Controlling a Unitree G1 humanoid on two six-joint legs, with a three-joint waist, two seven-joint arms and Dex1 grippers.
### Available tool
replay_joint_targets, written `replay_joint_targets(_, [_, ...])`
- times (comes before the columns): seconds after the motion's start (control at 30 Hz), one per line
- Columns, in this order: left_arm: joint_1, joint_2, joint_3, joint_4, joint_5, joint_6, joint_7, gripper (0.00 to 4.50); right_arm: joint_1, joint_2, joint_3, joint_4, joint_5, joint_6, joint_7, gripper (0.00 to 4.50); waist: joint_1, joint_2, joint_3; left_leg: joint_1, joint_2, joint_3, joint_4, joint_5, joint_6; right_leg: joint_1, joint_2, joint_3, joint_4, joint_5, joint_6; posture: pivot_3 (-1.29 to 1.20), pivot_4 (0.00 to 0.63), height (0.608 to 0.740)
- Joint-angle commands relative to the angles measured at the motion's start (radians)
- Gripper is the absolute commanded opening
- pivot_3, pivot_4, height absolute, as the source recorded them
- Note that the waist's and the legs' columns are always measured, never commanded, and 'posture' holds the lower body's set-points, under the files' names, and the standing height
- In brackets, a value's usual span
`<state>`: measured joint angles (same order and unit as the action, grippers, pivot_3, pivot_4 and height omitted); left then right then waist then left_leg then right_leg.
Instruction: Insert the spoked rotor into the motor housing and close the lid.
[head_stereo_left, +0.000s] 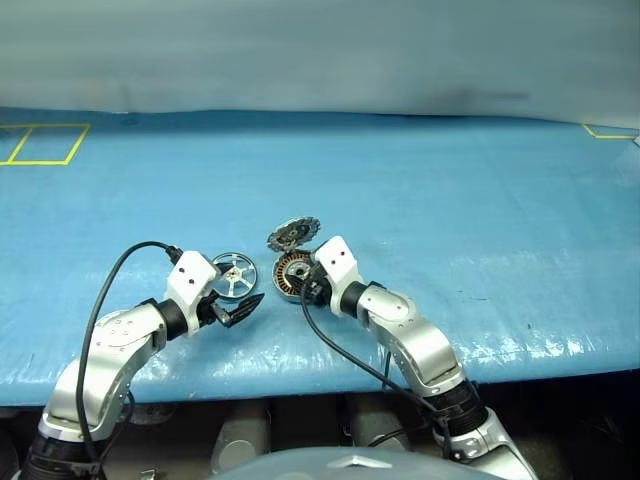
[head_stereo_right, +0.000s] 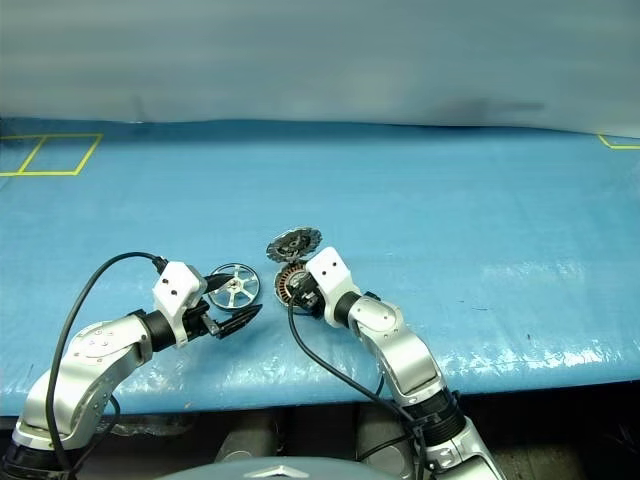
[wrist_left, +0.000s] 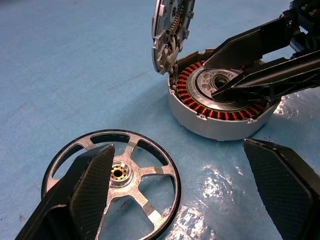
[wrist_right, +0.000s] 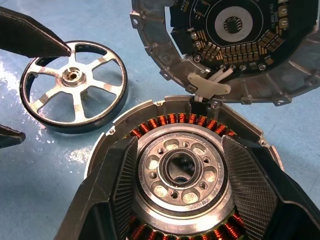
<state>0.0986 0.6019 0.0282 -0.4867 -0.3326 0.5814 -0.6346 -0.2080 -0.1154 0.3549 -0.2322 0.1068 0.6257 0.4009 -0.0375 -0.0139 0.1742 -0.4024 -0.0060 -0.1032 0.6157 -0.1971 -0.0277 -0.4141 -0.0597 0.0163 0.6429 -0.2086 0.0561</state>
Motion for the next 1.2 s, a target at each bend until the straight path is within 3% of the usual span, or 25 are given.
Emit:
replay_joint_targets(0.03, [-0.006,0.003,0.01,-0.023,-0.005,-0.016,-0.002,4.5,-0.001,0.02,-0.051,-0.126,0.066,0.039,0.004,2.65,0.0,0.0,0.0,0.0,0.0,0.0,0.0,0.0,0.0,0.0,0.0,0.0,0.0,0.0,0.0,0.0,0.15,0.74])
replay_joint_targets(0.1, [-0.005,0.004,0.011,-0.024,-0.006,-0.016,-0.003,4.5,-0.001,0.019,-0.073,-0.18,0.093,0.076,-0.001,2.65,0.0,0.0,0.0,0.0,0.0,0.0,0.0,0.0,0.0,0.0,0.0,0.0,0.0,0.0,0.0,0.0,0.15,0.74])
replay_joint_targets(0.17, [-0.004,0.004,0.011,-0.022,-0.005,-0.016,-0.003,4.5,-0.001,0.011,-0.083,-0.213,0.1,0.108,-0.013,2.25,0.0,0.0,0.0,0.0,0.0,0.0,0.0,0.0,0.0,0.0,0.0,0.0,0.0,0.0,0.0,0.0,0.15,0.74])
replay_joint_targets(0.4, [-0.009,0.005,0.009,-0.015,-0.005,-0.017,-0.008,4.5,-0.028,-0.057,-0.018,-0.256,0.068,0.209,-0.026,0.04,-0.001,0.0,0.0,0.0,0.0,0.0,0.0,0.0,0.0,0.0,0.0,0.0,0.0,0.0,0.0,0.0,0.15,0.74])
replay_joint_targets(0.67, [-0.004,0.005,0.006,-0.02,-0.008,-0.012,-0.012,4.5,-0.07,-0.059,0.047,-0.191,0.043,0.223,-0.03,0.01,0.0,0.0,0.0,0.0,0.0,0.0,0.0,0.0,0.0,0.0,0.0,0.0,0.0,0.0,0.0,0.0,0.15,0.74])
replay_joint_targets(1.2, [0.002,0.003,0.007,-0.027,-0.008,-0.011,-0.008,4.5,-0.095,-0.05,0.035,-0.072,0.024,0.185,-0.029,0.01,-0.001,0.0,0.0,0.0,0.0,0.0,0.0,0.0,0.0,0.0,0.0,0.0,0.0,0.0,0.0,0.0,0.15,0.74])
